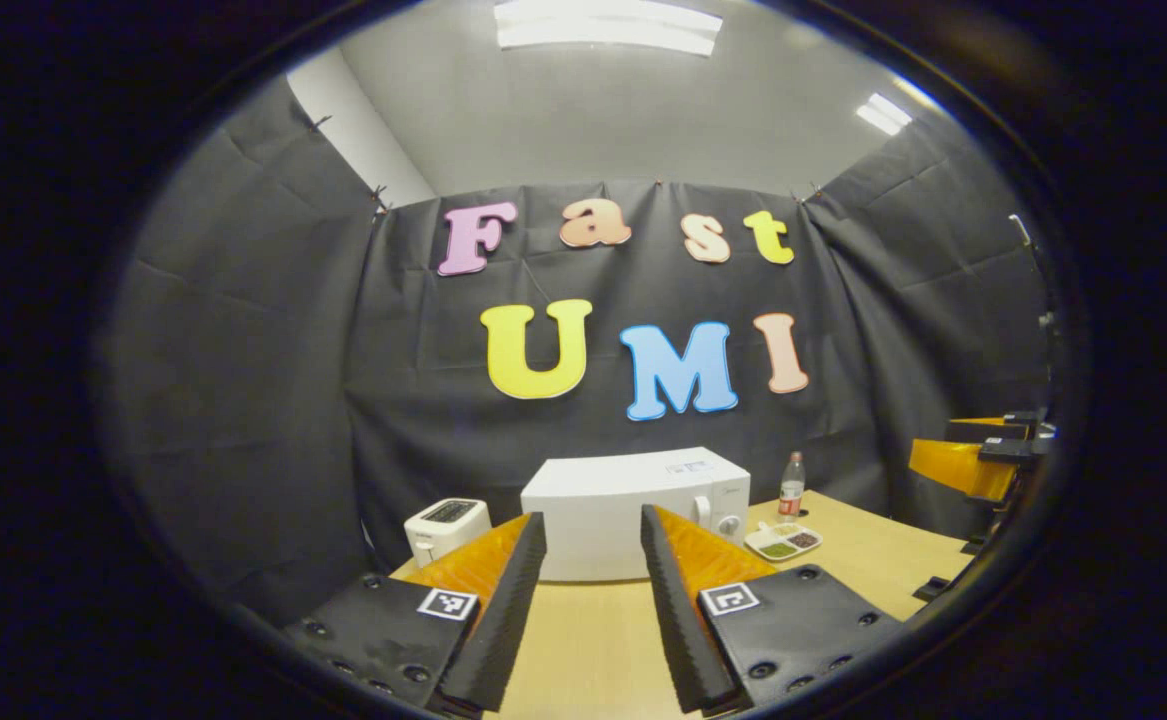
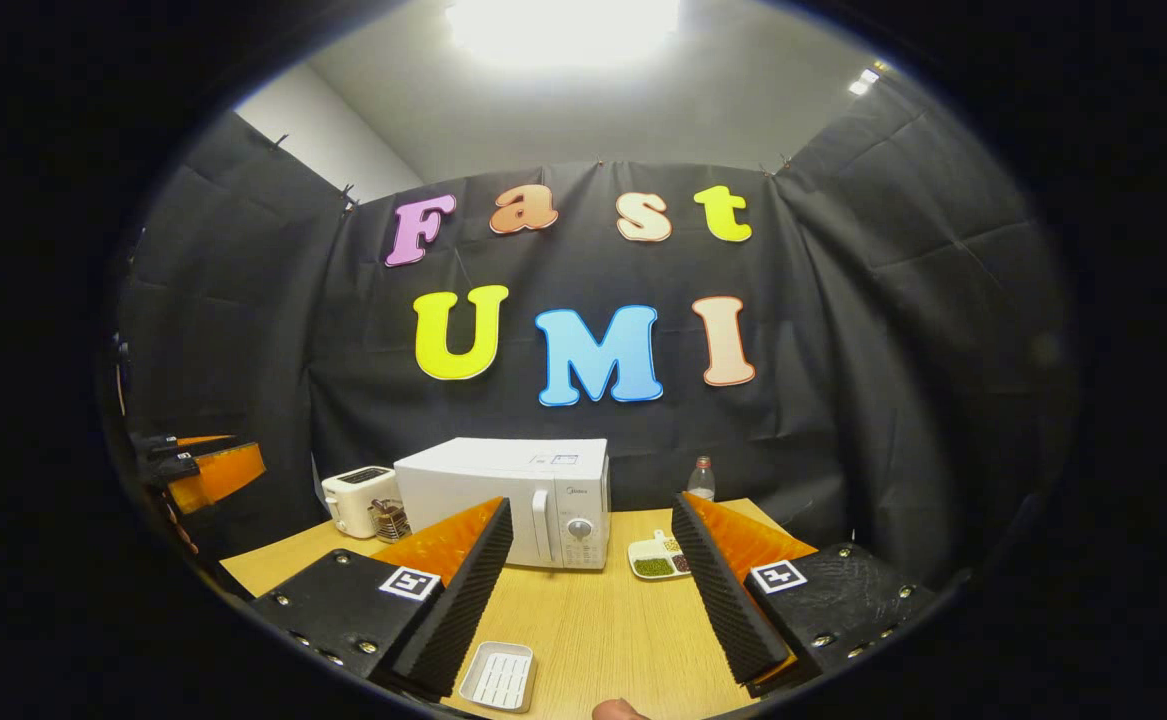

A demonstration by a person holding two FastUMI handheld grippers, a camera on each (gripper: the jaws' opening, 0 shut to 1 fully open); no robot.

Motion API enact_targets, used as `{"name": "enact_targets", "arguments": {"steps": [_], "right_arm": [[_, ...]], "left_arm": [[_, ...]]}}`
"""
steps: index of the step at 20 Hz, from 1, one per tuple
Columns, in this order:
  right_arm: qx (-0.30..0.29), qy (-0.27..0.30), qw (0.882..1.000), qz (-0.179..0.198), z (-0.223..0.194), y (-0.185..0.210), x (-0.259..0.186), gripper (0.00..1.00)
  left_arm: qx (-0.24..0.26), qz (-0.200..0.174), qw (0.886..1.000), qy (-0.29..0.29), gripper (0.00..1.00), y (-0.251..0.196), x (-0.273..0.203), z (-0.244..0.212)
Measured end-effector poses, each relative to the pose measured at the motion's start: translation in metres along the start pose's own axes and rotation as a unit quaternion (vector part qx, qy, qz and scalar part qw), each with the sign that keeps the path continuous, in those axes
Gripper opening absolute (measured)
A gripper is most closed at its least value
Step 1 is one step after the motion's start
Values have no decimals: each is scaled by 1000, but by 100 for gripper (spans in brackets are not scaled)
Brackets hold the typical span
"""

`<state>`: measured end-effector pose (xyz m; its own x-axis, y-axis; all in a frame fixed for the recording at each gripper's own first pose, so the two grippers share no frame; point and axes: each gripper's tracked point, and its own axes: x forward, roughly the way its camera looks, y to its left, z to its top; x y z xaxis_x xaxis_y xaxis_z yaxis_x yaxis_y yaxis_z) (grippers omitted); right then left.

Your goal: Open the microwave oven with the left hand, put the food in, and close the microwave oven.

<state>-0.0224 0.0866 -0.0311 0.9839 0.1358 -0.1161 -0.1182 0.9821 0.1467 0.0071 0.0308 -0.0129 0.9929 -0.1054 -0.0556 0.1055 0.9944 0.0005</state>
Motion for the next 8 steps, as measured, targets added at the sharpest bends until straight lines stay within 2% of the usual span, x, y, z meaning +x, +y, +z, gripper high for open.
{"name": "enact_targets", "arguments": {"steps": [1,3,6,8], "right_arm": [[-4,-2,1000,-1,2,3,0,97],[-7,-3,1000,-2,1,9,-1,97],[-6,-2,1000,-4,1,17,-2,97],[-6,-6,1000,-7,4,21,-2,97]], "left_arm": [[0,3,1000,-3,75,5,-2,2],[-2,9,1000,-10,86,17,-5,5],[-7,20,1000,-14,96,32,-8,5],[-8,28,999,-14,93,41,-9,3]]}}
